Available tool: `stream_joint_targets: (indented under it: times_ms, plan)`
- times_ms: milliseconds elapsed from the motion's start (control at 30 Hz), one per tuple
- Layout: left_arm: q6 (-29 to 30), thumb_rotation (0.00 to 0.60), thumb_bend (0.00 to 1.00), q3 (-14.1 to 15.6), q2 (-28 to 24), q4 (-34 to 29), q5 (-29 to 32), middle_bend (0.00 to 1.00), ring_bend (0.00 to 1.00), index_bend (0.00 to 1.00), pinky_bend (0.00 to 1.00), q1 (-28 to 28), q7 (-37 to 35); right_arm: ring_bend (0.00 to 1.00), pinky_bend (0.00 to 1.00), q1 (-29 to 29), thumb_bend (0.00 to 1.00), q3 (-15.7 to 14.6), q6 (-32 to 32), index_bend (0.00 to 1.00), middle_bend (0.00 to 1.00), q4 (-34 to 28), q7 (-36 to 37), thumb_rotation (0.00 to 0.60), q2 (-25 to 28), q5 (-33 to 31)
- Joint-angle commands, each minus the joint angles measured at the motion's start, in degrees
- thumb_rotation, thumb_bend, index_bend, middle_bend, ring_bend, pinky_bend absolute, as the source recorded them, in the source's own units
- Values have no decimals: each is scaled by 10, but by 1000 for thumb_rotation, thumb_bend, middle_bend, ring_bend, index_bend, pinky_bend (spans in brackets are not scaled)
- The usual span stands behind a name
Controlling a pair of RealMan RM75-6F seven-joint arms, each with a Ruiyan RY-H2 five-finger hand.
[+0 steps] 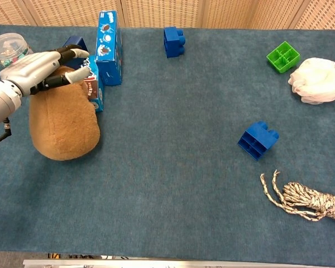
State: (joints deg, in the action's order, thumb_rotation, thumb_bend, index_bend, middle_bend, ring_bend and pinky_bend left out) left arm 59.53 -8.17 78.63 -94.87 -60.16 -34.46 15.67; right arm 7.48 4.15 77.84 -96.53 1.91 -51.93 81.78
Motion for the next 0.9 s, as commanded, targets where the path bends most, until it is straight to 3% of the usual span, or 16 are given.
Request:
stream_joint_targets:
  times_ms: [33, 400, 667, 900]
  plan:
    - [2, 0, 30, -3, -4, 0, 7, 0, 0, 69, 0, 1, 2, 305, 259, 0, 169, 0, 1, 306, 439, 0, 0, 600, 0, 1]
    - [19, 0, 30, 5, -16, -35, -16, 0, 0, 69, 0, 9, 8, 305, 259, 0, 169, -1, 0, 306, 440, 1, 1, 600, -2, 3]
    - [-4, 0, 30, 16, 4, -15, -3, 0, 0, 69, 0, -3, 33, 305, 259, -3, 169, -1, 2, 306, 439, 2, 1, 600, -1, 0]
    - [3, 0, 30, 5, 3, -4, 20, 0, 0, 69, 0, -3, 36, 305, 259, -3, 169, 0, 2, 306, 439, 2, 1, 600, -2, -1]
